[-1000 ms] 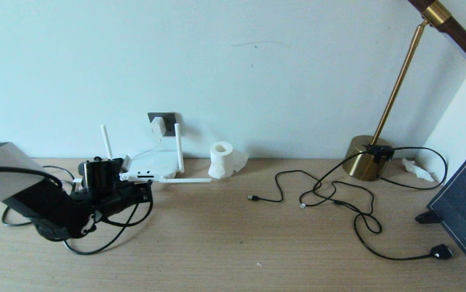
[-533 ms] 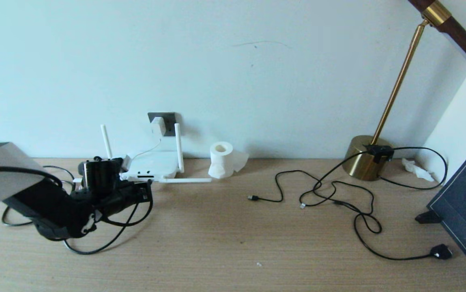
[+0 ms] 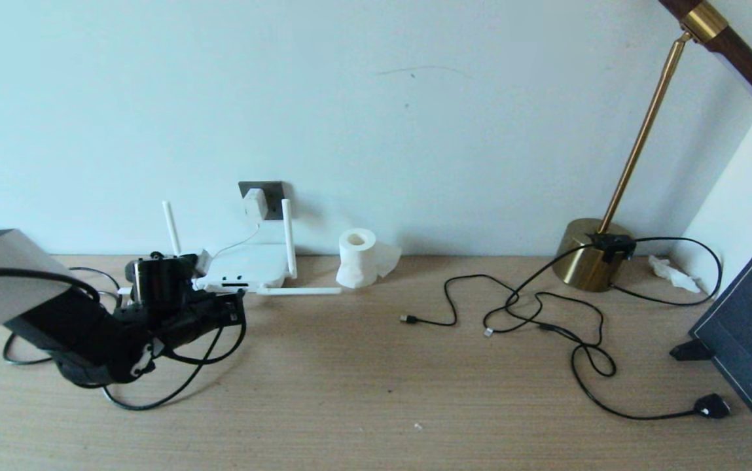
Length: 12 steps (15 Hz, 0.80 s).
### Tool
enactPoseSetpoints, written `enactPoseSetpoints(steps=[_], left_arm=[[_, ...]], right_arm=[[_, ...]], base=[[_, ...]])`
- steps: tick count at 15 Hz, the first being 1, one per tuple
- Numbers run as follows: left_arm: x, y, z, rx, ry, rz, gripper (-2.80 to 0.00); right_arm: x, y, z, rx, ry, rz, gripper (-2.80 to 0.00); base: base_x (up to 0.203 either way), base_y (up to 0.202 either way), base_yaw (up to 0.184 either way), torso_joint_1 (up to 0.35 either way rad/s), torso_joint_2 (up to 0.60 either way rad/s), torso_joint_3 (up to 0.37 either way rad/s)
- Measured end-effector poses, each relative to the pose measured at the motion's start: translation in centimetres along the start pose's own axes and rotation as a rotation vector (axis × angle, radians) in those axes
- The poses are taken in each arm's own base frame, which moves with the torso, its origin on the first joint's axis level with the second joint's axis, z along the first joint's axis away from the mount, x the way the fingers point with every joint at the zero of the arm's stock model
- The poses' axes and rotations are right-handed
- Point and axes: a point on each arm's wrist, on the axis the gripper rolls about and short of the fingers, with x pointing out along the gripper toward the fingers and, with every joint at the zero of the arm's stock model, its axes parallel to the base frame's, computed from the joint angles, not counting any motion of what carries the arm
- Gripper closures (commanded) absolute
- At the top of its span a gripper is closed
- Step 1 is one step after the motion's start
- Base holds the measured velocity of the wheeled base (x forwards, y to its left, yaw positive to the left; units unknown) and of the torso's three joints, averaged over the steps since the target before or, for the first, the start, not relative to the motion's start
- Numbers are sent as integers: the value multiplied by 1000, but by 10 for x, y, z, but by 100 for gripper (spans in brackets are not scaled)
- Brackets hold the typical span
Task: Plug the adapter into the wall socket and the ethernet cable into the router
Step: Plug cable into router interface
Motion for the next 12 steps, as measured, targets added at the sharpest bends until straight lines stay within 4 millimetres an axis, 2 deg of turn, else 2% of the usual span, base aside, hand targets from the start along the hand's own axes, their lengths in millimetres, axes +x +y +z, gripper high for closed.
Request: enactPoseSetpoints(steps=[12], left_arm=[[6,0,-1,0,1,0,0]], right_arm=[[0,0,0,0,0,0,0]], base=[[0,0,0,0,0,0]])
